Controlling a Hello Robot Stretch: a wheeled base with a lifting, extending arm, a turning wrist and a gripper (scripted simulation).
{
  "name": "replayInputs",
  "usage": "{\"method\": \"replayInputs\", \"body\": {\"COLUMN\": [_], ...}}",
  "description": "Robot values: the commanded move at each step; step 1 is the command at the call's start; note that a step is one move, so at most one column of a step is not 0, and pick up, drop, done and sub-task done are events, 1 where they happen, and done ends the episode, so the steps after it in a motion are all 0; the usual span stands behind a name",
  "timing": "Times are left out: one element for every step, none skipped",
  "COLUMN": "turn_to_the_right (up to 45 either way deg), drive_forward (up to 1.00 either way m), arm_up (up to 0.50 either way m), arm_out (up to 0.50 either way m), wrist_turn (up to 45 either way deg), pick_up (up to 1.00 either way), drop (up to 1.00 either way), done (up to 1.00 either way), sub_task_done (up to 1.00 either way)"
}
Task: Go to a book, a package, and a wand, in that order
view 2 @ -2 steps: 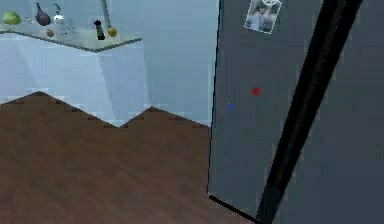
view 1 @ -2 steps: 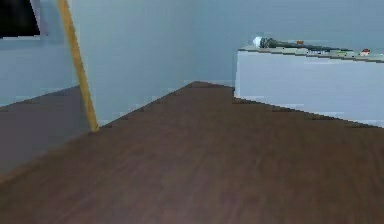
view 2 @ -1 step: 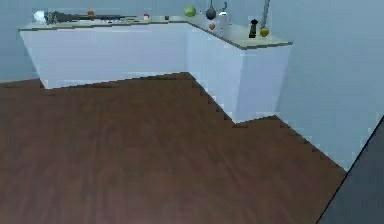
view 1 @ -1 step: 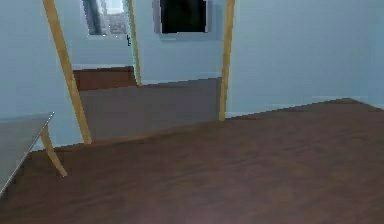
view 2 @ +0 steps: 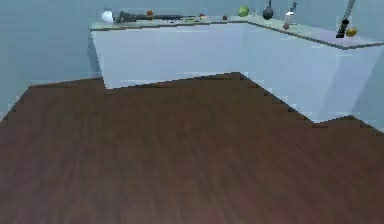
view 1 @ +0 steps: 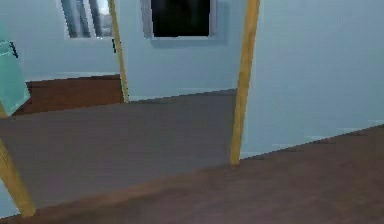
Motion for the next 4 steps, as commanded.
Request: {"method": "replayInputs", "body": {"turn_to_the_right": [0.0,-3.0,-12.0,0.0], "drive_forward": [1.0,0.0,0.0,0.9], "arm_up": [0.0,0.0,0.0,0.0], "arm_out": [0.0,0.0,0.0,0.0], "wrist_turn": [0.0,0.0,0.0,0.0], "pick_up": [0.0,0.0,0.0,0.0], "drop": [0.0,0.0,0.0,0.0], "done": [0.0,0.0,0.0,0.0], "sub_task_done": [0.0,0.0,0.0,0.0]}}
